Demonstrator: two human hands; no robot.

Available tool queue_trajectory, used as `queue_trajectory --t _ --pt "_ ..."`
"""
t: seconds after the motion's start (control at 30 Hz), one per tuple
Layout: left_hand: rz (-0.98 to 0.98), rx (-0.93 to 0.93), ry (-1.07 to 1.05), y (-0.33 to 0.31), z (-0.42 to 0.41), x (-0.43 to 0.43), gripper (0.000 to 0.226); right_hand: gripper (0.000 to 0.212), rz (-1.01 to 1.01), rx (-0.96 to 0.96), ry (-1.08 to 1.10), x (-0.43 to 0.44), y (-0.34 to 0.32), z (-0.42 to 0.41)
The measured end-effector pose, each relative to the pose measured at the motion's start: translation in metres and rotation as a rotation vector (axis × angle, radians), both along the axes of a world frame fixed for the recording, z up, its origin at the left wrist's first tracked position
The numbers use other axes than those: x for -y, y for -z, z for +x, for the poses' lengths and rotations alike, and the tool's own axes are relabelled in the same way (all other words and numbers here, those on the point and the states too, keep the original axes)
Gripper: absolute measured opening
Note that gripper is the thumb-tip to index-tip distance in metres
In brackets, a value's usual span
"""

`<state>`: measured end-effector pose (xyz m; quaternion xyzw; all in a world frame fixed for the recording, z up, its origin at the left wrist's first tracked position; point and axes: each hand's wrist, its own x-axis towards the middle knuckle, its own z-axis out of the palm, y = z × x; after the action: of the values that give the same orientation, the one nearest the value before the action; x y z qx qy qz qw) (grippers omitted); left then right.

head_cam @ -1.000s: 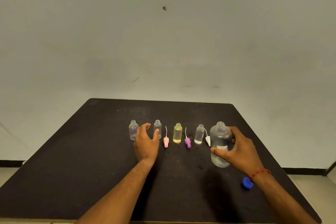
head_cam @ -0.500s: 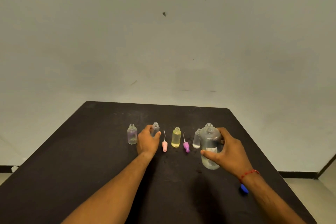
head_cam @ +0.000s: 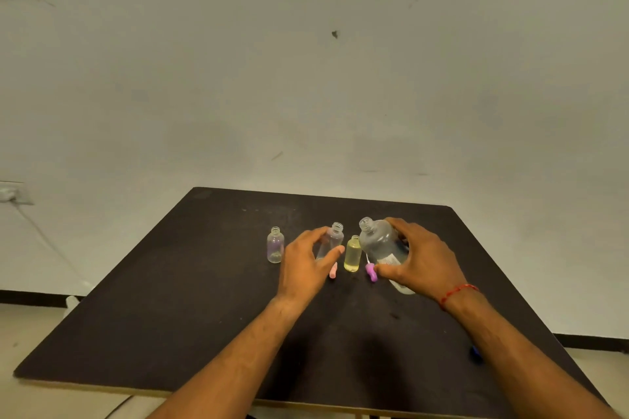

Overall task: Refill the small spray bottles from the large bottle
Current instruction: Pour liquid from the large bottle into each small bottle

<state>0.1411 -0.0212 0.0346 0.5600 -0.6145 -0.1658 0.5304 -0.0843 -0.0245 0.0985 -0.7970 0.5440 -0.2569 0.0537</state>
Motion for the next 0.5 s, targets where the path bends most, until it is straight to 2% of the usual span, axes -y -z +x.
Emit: queue_trajectory --t 0.27,0.5 --pt "-0.014 0.019 0.041 -0.006 0.005 -0.023 0.042 0.083 -0.065 -0.266 0.039 -0.007 -0.017 0.012" --pt "-0.016 0.078 0.048 -0.008 0.007 -0.029 0.043 0.086 -0.082 -0.397 0.058 -0.009 -0.026 0.014"
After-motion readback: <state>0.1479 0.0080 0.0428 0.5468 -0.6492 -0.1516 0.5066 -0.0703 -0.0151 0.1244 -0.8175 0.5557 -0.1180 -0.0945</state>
